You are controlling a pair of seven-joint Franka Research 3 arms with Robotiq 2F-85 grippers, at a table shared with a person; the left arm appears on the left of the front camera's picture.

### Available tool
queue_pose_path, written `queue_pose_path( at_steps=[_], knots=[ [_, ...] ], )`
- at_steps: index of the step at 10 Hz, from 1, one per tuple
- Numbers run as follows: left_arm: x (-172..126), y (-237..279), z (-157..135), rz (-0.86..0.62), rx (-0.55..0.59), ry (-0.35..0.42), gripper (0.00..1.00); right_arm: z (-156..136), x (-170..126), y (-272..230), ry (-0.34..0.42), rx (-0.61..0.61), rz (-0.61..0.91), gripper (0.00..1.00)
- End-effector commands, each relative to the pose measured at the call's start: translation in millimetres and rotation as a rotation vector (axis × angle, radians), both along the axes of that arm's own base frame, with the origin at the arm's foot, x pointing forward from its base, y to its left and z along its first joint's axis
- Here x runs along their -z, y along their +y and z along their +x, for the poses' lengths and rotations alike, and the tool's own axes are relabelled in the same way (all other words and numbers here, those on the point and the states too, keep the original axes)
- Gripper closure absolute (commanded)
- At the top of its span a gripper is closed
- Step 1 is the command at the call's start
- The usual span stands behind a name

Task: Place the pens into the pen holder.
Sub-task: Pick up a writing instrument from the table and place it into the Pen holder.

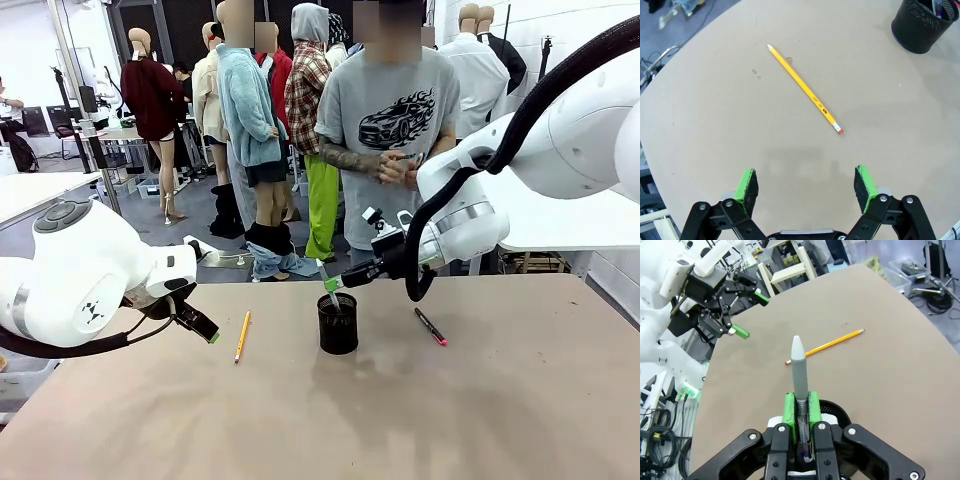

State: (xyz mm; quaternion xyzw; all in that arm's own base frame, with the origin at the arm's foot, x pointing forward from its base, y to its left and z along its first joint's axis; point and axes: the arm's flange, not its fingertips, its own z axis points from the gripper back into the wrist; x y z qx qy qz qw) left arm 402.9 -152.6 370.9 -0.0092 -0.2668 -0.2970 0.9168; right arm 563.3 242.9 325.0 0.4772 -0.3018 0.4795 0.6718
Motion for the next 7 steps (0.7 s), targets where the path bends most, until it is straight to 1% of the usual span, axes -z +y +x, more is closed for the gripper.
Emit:
queue_pose_path(
  at_steps=[1,2,4,5,6,7],
  knots=[
    [-1,2,0,-0.003,-0.003,0.0,0.0,5,2,2,-0.014,-0.009,-0.015,0.61],
    [-1,2,0,-0.003,-0.003,0.0,0.0,5,1,1,-0.019,-0.011,-0.008,0.54],
    [-1,2,0,-0.003,-0.003,0.0,0.0,4,-6,-4,-0.035,-0.004,-0.009,0.54],
    [-1,2,0,-0.003,-0.003,0.0,0.0,4,-17,-12,-0.045,0.031,-0.026,0.54],
    [-1,2,0,-0.003,-0.003,0.0,0.0,7,-33,-24,-0.059,0.094,-0.076,0.54],
    [-1,2,0,-0.003,-0.003,0.0,0.0,11,-54,-39,-0.066,0.185,-0.179,0.54]
  ],
)
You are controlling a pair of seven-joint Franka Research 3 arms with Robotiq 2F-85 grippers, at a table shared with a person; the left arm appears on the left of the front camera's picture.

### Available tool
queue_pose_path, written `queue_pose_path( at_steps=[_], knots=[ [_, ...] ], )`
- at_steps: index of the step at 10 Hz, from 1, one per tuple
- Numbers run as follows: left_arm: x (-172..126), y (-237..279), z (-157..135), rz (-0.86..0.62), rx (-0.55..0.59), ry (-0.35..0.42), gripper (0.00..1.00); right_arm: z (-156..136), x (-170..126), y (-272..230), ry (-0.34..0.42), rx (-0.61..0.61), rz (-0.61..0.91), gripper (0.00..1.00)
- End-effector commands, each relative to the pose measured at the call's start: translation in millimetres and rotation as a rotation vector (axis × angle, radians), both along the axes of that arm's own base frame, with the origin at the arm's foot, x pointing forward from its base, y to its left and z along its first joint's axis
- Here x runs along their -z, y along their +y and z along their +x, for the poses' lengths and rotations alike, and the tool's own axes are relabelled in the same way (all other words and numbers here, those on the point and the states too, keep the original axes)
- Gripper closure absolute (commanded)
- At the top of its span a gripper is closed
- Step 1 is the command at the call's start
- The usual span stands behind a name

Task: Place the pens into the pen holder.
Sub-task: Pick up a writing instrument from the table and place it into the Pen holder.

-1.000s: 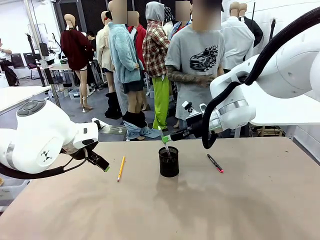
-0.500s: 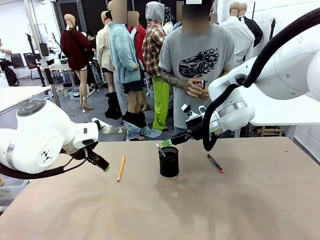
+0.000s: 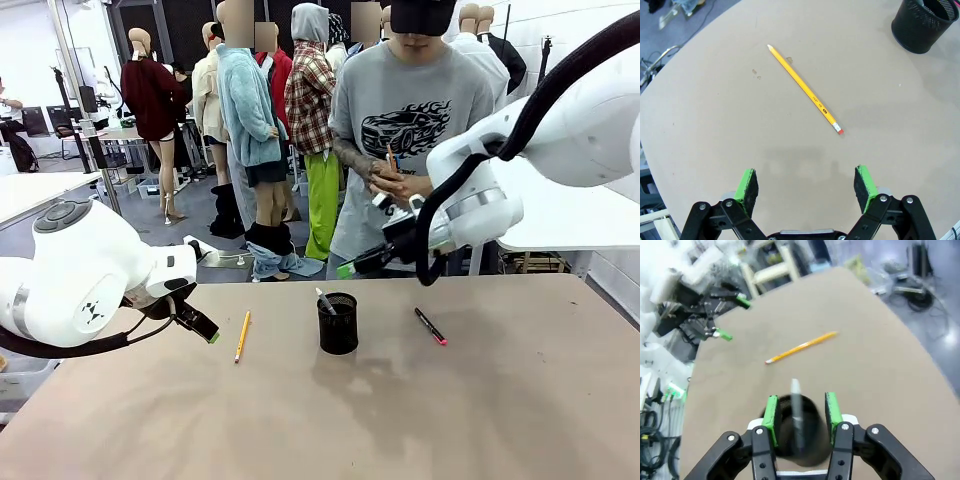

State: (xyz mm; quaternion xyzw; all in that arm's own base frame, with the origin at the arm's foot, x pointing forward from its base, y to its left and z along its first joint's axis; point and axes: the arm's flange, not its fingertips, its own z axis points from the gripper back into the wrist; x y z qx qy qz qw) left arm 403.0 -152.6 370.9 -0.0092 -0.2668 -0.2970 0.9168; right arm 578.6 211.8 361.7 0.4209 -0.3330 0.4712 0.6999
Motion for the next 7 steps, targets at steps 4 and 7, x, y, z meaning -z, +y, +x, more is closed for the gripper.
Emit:
queue_pose_path(
  at_steps=[4,7],
  knots=[
    [0,2,0,-0.003,-0.003,0.0,0.0,19,-63,-35,0.192,0.35,-0.676,0.54],
    [0,2,0,-0.003,-0.003,0.0,0.0,23,-51,-30,0.298,0.423,-0.938,0.54]
  ],
)
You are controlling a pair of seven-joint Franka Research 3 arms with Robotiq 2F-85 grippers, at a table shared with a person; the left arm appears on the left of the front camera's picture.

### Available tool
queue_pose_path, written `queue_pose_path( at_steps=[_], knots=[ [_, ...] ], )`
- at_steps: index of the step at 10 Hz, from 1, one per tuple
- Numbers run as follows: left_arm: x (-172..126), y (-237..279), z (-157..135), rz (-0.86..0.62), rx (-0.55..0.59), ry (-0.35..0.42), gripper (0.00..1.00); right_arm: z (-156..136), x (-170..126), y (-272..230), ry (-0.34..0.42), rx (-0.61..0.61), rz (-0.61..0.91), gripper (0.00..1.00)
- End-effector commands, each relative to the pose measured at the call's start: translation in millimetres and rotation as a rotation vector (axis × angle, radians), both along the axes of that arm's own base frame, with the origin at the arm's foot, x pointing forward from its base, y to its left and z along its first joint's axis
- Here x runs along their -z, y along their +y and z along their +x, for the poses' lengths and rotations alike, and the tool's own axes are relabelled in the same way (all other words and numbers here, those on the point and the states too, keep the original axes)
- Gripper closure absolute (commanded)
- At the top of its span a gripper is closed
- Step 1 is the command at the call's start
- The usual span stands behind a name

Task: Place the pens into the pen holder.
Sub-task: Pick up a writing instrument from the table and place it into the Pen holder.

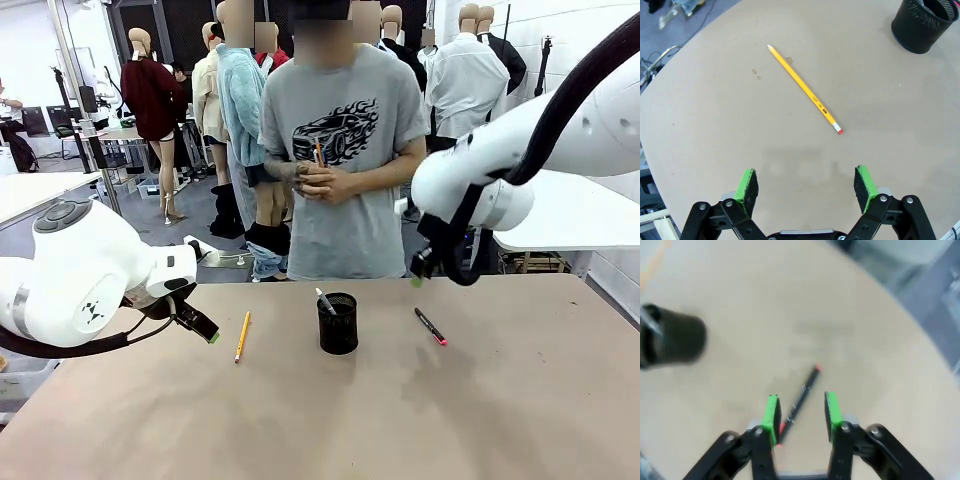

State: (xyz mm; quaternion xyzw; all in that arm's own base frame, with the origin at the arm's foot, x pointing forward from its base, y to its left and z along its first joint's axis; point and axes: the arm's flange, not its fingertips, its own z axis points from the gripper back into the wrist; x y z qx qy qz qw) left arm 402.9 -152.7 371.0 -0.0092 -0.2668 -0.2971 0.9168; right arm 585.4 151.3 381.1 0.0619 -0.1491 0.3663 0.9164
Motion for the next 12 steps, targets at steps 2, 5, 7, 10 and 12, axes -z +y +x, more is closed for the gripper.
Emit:
queue_pose_path(
  at_steps=[2,5,7,10,12],
  knots=[
    [0,2,0,-0.003,-0.003,0.0,0.0,16,-19,33,0.198,0.085,-0.151,0.54],
    [0,2,0,-0.003,-0.003,0.0,0.0,17,-4,34,0.248,0.087,-0.144,0.11],
    [0,2,0,-0.003,-0.003,0.0,0.0,9,15,37,0.243,0.102,-0.191,0.11],
    [0,2,0,-0.003,-0.003,0.0,0.0,9,39,34,0.29,0.111,-0.17,0.11],
    [0,2,0,-0.003,-0.003,0.0,0.0,3,51,34,0.312,0.107,-0.174,0.11]
  ],
)
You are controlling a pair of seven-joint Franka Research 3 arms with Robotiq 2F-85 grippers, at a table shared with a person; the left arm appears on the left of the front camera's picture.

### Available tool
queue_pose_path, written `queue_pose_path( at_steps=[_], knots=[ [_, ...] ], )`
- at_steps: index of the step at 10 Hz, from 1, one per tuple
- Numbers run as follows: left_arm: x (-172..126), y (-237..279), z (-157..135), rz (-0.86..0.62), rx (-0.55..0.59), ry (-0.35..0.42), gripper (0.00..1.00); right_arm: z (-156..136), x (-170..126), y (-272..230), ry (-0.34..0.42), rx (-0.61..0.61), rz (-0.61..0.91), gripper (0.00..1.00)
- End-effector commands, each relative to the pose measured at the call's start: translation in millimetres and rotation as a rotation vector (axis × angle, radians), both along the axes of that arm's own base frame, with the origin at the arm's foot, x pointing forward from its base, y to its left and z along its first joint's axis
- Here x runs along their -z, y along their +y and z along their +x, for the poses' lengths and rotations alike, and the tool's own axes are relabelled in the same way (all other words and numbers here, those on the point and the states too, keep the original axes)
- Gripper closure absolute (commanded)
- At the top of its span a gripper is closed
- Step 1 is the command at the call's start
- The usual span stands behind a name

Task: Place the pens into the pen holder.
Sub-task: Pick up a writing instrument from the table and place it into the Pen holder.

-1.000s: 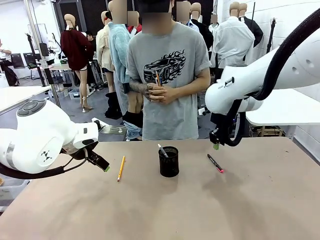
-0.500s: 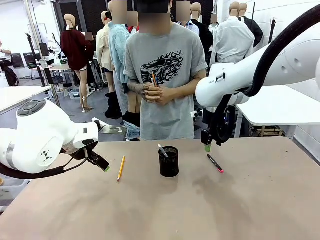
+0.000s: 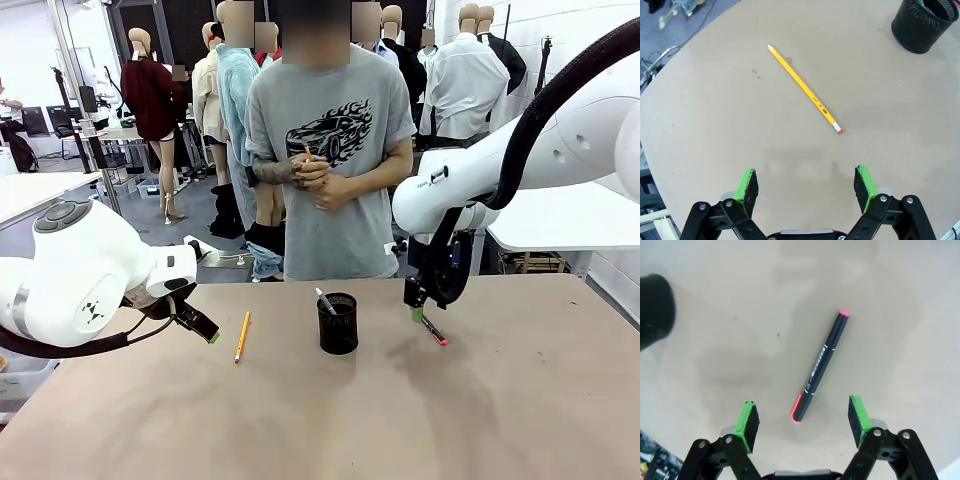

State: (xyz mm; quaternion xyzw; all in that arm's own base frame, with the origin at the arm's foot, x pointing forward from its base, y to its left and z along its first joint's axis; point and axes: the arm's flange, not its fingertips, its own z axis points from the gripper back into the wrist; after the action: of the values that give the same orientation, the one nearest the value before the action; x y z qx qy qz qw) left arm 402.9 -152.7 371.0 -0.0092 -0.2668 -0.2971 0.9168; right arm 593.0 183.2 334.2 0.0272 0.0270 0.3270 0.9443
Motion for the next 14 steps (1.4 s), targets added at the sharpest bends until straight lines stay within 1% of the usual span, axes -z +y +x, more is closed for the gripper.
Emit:
queue_pose_path(
  at_steps=[1,4,7,8,9,11,13,14],
  knots=[
    [0,2,0,-0.003,-0.003,0.0,0.0,-7,9,1,-0.015,0.037,-0.006,0.11],
    [0,2,0,-0.003,-0.003,0.0,0.0,-11,22,2,-0.059,0.064,-0.021,0.11],
    [0,2,0,-0.003,-0.003,0.0,0.0,-4,35,2,-0.086,0.102,-0.033,0.11],
    [0,2,0,-0.003,-0.003,0.0,0.0,-2,37,1,-0.066,0.104,-0.025,0.11],
    [0,2,0,-0.003,-0.003,0.0,0.0,-1,38,2,-0.064,0.102,-0.021,0.13],
    [0,2,0,-0.003,-0.003,0.0,0.0,-1,36,1,-0.079,0.097,-0.019,0.53],
    [0,2,0,-0.003,-0.003,0.0,0.0,0,35,1,-0.073,0.097,-0.022,0.93],
    [0,2,0,-0.003,-0.003,0.0,0.0,0,35,1,-0.069,0.09,-0.027,1.0]
  ],
)
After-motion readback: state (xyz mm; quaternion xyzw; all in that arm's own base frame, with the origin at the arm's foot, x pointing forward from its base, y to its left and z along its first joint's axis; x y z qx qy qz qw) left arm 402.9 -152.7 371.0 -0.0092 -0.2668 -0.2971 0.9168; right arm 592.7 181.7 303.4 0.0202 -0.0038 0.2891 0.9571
